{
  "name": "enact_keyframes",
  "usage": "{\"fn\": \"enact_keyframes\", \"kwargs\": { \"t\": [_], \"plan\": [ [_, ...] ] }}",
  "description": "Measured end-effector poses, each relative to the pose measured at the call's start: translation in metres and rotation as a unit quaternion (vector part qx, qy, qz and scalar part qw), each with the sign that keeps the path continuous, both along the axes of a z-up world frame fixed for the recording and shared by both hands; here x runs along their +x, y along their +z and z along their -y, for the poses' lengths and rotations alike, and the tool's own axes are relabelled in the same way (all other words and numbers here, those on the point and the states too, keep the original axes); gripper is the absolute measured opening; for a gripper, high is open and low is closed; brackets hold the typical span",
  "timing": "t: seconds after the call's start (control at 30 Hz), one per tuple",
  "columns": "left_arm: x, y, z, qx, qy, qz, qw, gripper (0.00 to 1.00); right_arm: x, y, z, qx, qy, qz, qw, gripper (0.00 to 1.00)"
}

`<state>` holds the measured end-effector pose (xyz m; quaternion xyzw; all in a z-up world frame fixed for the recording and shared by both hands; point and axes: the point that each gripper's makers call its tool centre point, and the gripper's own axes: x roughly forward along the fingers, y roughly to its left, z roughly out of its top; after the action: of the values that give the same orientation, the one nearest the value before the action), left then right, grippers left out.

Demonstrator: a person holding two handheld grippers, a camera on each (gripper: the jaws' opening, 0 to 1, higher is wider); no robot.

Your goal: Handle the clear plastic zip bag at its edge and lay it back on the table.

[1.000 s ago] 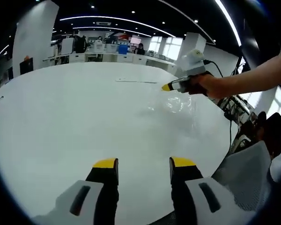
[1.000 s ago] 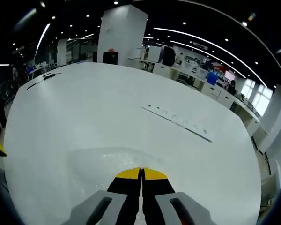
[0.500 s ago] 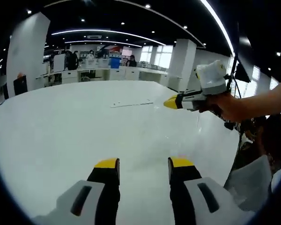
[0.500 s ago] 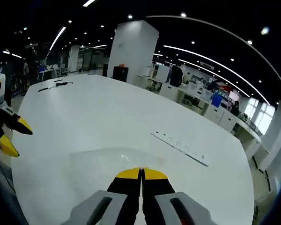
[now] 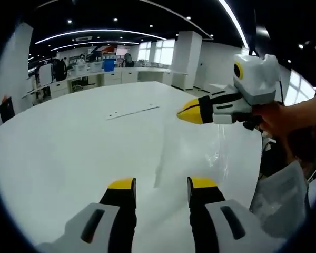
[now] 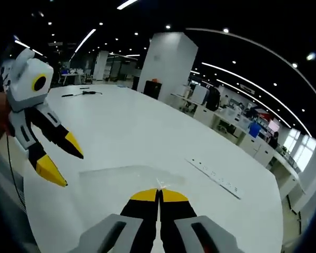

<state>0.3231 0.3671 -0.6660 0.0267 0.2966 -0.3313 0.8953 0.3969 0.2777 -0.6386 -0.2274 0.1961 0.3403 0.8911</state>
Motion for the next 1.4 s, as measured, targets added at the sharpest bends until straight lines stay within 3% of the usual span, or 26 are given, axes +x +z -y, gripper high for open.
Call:
{"fn": "enact_keyframes", "kwargs": {
  "t": [0.13, 0.43, 0.6, 0.73, 0.93, 1.2, 1.4],
  "plan": [
    [-0.004, -0.008, 0.001, 0.015, -0.011, -0.007, 0.9998, 0.35, -0.009, 0.008, -0.009, 0.004, 0.011, 0.011, 0.9999, 0.00],
    [0.000, 0.000, -0.004, 0.007, -0.006, -0.008, 0.9999, 0.20, -0.005, 0.009, -0.011, 0.004, 0.024, 0.014, 0.9996, 0.00],
    [-0.001, -0.007, -0.005, 0.010, -0.009, -0.017, 0.9998, 0.00, -0.005, 0.007, -0.012, 0.002, 0.030, 0.013, 0.9994, 0.00],
    [-0.008, -0.011, 0.000, 0.014, -0.026, -0.032, 0.9991, 0.00, -0.008, 0.006, -0.013, 0.000, 0.034, 0.011, 0.9993, 0.00],
    [-0.008, -0.010, -0.002, 0.029, -0.026, -0.027, 0.9989, 0.00, -0.008, 0.004, -0.012, 0.002, 0.034, 0.005, 0.9994, 0.01],
    [0.027, 0.025, -0.022, 0.049, -0.002, 0.023, 0.9986, 0.00, 0.003, 0.026, -0.006, 0.011, 0.028, 0.022, 0.9993, 0.05],
    [0.062, 0.067, -0.033, 0.066, 0.012, 0.076, 0.9948, 0.00, 0.010, 0.052, -0.008, 0.015, 0.026, 0.047, 0.9984, 0.07]
  ]
}}
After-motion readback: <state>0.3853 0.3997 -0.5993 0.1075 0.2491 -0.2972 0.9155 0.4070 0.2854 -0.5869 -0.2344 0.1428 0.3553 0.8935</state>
